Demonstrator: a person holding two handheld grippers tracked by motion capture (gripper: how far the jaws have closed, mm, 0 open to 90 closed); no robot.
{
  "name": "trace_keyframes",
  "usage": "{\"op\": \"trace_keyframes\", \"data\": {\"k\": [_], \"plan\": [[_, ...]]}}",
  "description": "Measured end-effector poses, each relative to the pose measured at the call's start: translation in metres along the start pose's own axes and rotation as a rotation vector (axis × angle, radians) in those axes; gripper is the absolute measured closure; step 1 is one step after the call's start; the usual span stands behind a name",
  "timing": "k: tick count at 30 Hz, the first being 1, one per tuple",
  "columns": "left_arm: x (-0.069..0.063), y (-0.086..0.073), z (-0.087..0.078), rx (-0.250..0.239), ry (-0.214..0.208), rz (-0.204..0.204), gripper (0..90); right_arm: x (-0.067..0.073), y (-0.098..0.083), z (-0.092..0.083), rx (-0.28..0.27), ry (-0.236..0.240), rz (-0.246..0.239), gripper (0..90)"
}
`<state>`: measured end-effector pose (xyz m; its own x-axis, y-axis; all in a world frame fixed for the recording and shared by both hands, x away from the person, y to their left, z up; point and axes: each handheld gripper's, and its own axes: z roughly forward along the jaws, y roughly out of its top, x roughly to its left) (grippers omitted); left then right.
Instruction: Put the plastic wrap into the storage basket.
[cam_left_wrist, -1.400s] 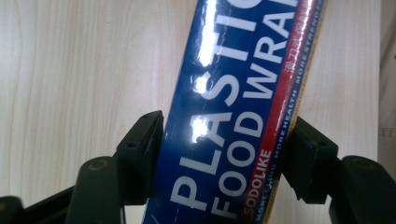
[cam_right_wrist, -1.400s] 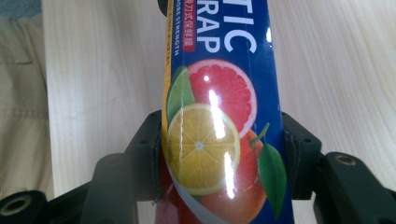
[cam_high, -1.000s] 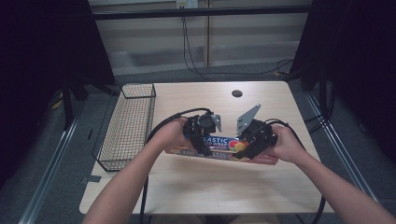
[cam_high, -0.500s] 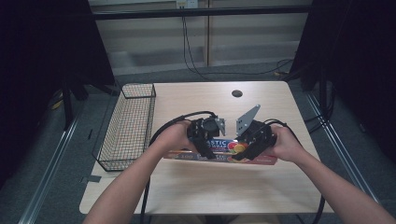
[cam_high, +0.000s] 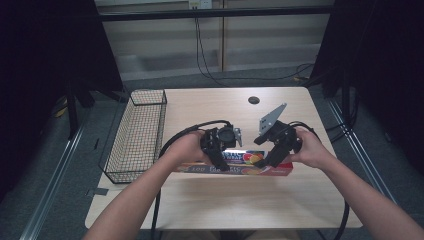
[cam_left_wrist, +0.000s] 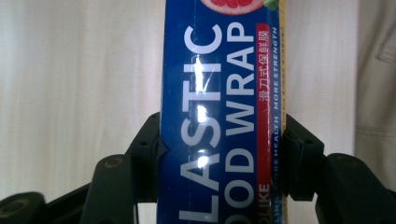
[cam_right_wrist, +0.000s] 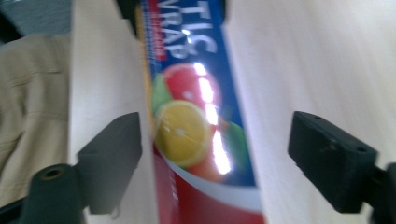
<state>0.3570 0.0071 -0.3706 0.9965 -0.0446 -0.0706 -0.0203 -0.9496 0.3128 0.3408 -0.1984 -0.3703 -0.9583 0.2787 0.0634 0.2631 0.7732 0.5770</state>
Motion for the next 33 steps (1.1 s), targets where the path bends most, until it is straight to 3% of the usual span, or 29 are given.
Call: {"op": "trace_keyframes", "data": {"k": [1,2,4,6,8,11,17,23,24,29,33], "plan": [[-0.001,-0.001,0.000,-0.020,0.010,-0.001,44.0,-0.001,-0.001,-0.002,-0.008,0.003,0.007,12.7],[0.001,-0.002,-0.002,-0.002,0.011,0.013,44.0,0.000,-0.001,-0.004,-0.007,-0.011,0.008,11.2],[0.001,-0.004,-0.003,-0.008,0.017,-0.020,44.0,-0.001,-0.002,-0.005,-0.009,-0.019,0.020,10.5],[0.004,-0.006,-0.005,0.001,0.026,-0.025,44.0,-0.002,-0.001,-0.007,-0.009,-0.043,0.054,8.9],[0.005,-0.010,-0.006,-0.015,0.027,-0.061,44.0,-0.002,-0.002,-0.011,-0.038,-0.042,0.071,8.9],[0.008,-0.016,-0.010,-0.013,0.035,-0.066,44.1,-0.005,-0.004,-0.016,-0.044,-0.068,0.093,6.8],[0.012,-0.027,-0.016,-0.023,0.049,-0.124,44.0,-0.010,-0.014,-0.023,-0.069,-0.107,0.136,5.2],[0.016,-0.037,-0.020,-0.028,0.050,-0.160,44.0,-0.011,-0.022,-0.030,-0.083,-0.157,0.152,5.6],[0.016,-0.038,-0.020,-0.036,0.061,-0.182,44.1,-0.011,-0.024,-0.031,-0.087,-0.154,0.154,5.5],[0.018,-0.043,-0.025,-0.044,0.071,-0.200,44.0,-0.013,-0.031,-0.033,-0.103,-0.130,0.151,4.6],[0.020,-0.048,-0.030,-0.041,0.083,-0.220,44.0,-0.011,-0.031,-0.030,-0.088,-0.166,0.152,5.4]]}}
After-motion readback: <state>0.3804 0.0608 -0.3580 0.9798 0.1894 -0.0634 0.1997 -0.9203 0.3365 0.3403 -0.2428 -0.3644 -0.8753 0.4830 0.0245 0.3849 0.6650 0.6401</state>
